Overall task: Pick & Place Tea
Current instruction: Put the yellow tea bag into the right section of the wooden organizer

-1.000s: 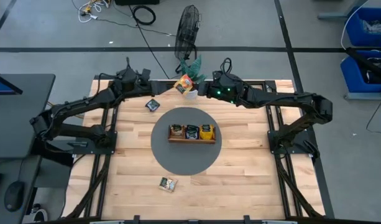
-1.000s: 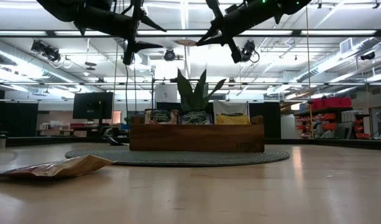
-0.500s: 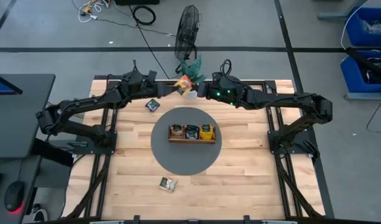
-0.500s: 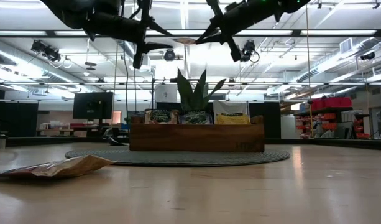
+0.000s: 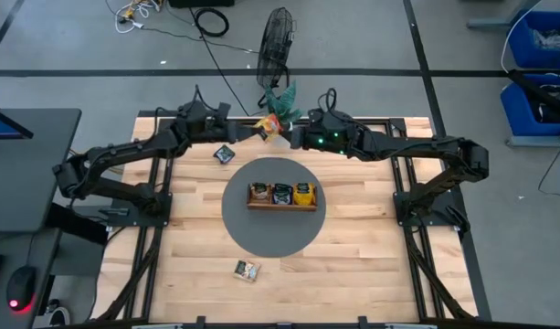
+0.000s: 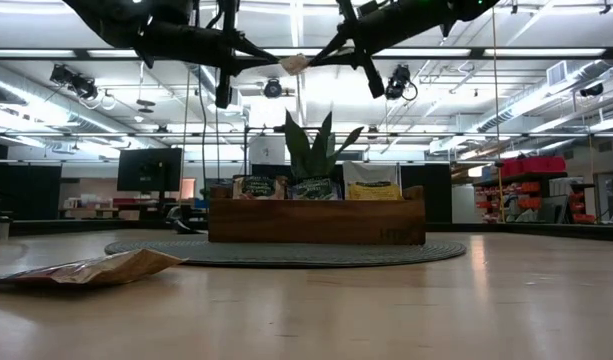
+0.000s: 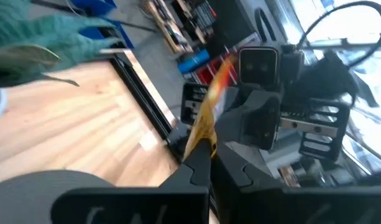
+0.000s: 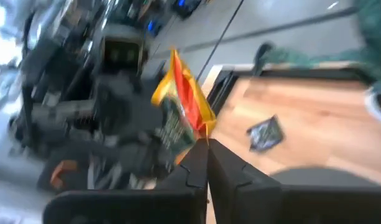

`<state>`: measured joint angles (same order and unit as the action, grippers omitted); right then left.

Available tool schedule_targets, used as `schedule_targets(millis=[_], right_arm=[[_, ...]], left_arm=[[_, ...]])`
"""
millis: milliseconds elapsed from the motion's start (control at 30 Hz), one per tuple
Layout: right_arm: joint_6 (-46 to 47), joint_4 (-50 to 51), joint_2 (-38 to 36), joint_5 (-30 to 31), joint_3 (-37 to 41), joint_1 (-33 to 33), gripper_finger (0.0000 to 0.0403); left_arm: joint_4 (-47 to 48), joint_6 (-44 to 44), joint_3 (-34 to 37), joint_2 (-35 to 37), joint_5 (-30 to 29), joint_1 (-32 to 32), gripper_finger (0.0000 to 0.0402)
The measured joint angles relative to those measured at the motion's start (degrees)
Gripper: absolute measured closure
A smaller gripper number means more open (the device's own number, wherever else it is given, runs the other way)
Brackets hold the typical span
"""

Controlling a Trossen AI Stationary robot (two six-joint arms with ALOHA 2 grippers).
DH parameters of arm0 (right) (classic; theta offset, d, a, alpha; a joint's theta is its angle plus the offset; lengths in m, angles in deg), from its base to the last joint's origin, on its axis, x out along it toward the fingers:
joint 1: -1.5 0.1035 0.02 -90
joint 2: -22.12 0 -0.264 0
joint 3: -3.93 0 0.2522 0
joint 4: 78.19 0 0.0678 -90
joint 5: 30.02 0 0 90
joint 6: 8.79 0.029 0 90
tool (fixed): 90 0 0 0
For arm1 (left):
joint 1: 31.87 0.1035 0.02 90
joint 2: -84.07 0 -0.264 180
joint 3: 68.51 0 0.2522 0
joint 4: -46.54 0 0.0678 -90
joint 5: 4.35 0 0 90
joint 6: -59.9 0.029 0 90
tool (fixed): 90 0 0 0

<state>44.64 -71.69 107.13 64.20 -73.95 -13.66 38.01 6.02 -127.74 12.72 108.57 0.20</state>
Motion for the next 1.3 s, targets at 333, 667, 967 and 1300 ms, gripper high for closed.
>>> schedule_targets(millis=[333,667,967,1300], right_arm=[[-8.05,8.74,-2.97,-9.04,-0.02,-0.40,0.0312],[-18.33,21.35,-9.77,-23.62,-0.02,-3.70,0.0256],[-14.45,18.25,-9.30,-35.73,-0.02,-6.83,0.0255],[-6.22,10.20,-3.70,-44.04,-0.09,-5.47,0.0252]], left_arm=[[1.54,0.53,0.00,0.22,13.61,2.98,0.0400],[7.80,1.07,0.01,0.17,35.36,3.22,0.0401],[12.10,1.97,0.00,0.13,39.34,-3.41,0.0401],[22.56,8.55,0.02,0.09,31.73,-8.62,0.0401]])
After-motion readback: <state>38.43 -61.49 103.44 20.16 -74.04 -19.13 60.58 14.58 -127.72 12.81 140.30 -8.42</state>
